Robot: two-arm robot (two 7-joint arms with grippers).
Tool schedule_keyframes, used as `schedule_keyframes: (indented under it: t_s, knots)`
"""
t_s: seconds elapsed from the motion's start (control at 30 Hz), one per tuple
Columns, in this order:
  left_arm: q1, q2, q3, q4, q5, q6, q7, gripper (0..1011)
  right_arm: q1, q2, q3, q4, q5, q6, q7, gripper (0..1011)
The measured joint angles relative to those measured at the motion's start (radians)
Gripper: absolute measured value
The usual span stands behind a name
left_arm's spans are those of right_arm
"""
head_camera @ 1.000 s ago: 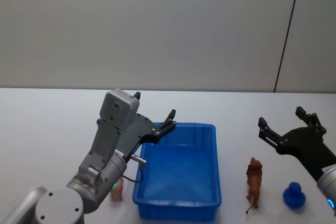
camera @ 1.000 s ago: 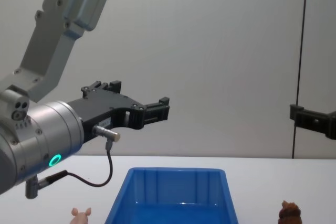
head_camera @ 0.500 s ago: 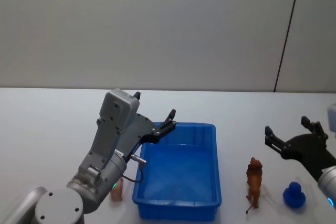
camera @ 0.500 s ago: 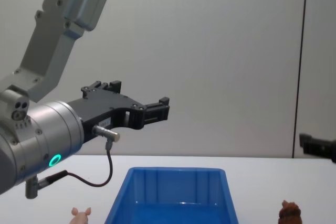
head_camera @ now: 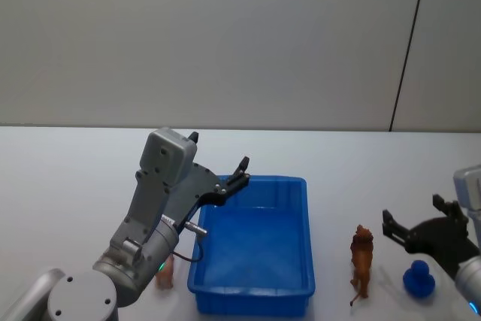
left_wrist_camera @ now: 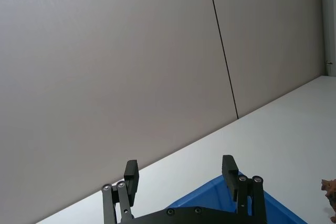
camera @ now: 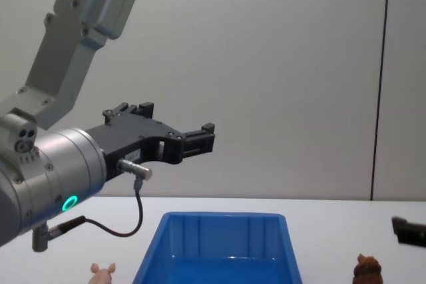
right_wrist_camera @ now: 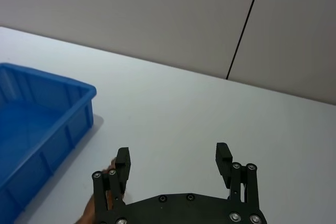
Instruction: Pick up the two dolls from the table and place them into the box.
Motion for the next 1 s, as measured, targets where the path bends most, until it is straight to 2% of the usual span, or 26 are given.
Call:
schedule_keyframes:
  t_s: [0.23, 0.5, 1.0]
  knots:
    - [0.000, 0.000, 0.000, 0.000, 0.000, 0.000, 0.000, 1001, -0.024, 0.009, 0.003, -0.001, -0.007, 0.032, -0.019, 1001]
    - [0.000, 0.000, 0.000, 0.000, 0.000, 0.000, 0.000, 1001, -0.042, 0.015, 0.008, 0.019, -0.007, 0.037, -0.021, 1001]
    - [0.000, 0.000, 0.000, 0.000, 0.000, 0.000, 0.000, 1001, -0.051, 0.016, 0.014, 0.125, 0.006, -0.039, 0.022, 1001]
